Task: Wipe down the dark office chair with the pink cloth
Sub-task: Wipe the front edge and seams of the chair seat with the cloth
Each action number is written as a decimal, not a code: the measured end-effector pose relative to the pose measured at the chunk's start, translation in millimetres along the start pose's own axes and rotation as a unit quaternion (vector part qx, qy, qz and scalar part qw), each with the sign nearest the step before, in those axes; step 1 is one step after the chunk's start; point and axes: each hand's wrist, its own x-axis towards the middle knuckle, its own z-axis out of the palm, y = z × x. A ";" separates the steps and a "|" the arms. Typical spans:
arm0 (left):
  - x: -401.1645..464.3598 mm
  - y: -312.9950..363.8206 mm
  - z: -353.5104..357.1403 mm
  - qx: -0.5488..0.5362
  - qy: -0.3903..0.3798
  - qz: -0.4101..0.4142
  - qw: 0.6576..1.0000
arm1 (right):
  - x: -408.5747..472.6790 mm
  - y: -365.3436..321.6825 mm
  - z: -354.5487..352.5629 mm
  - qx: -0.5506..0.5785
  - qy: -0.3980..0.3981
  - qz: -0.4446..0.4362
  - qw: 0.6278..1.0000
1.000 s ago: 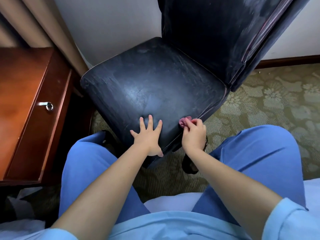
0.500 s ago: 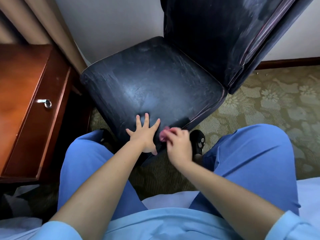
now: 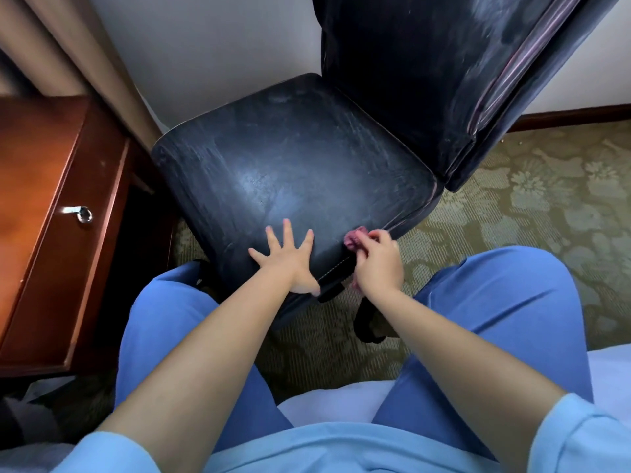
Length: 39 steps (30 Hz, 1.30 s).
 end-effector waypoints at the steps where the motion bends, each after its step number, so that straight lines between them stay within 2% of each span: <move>1: 2.1 1.2 -2.6 0.002 0.018 0.017 1.000 | 7.5 0.3 -1.7 0.007 0.009 0.035 0.999; 3: 6.6 7.7 -7.7 0.002 0.037 0.049 0.998 | 4.3 -5.8 0.6 0.008 0.026 0.054 0.998; 8: 16.7 24.8 -12.7 -0.004 0.031 0.040 0.999 | -14.2 -0.5 2.3 -0.001 -0.011 -0.012 1.000; 13: 17.7 26.0 -12.9 0.006 0.029 0.040 0.999 | 18.6 6.8 -5.1 0.004 0.030 0.072 0.997; 18: 17.8 28.0 -13.9 -0.002 0.030 0.032 0.999 | -11.0 4.1 -2.4 -0.024 -0.019 -0.077 0.997; 20: 17.7 25.9 -12.7 -0.002 0.033 0.031 0.999 | 13.2 14.8 -9.7 -0.025 -0.016 -0.045 0.999; 23: 18.5 25.7 -10.8 0.006 0.041 0.027 0.999 | 41.3 23.1 -17.3 0.004 0.019 0.076 0.997; 24: 18.4 26.4 -11.0 0.008 0.042 0.025 0.999 | 39.2 19.6 -16.1 -0.002 0.023 0.074 0.997; 29: 18.4 26.5 -11.6 0.015 0.047 0.008 0.999 | 5.4 12.7 -10.0 -0.042 -0.024 -0.103 0.994; 31: 17.1 27.4 -11.5 0.020 0.049 0.003 0.999 | 27.3 21.9 -18.7 -0.045 -0.015 -0.076 0.996; 34: 16.5 27.8 -11.7 0.014 0.052 -0.005 0.999 | 48.1 23.8 -23.3 -0.039 0.015 0.045 0.998; 39: 14.1 22.5 -8.8 0.001 0.058 -0.011 0.998 | 6.0 11.5 -0.6 -0.021 -0.003 -0.041 0.999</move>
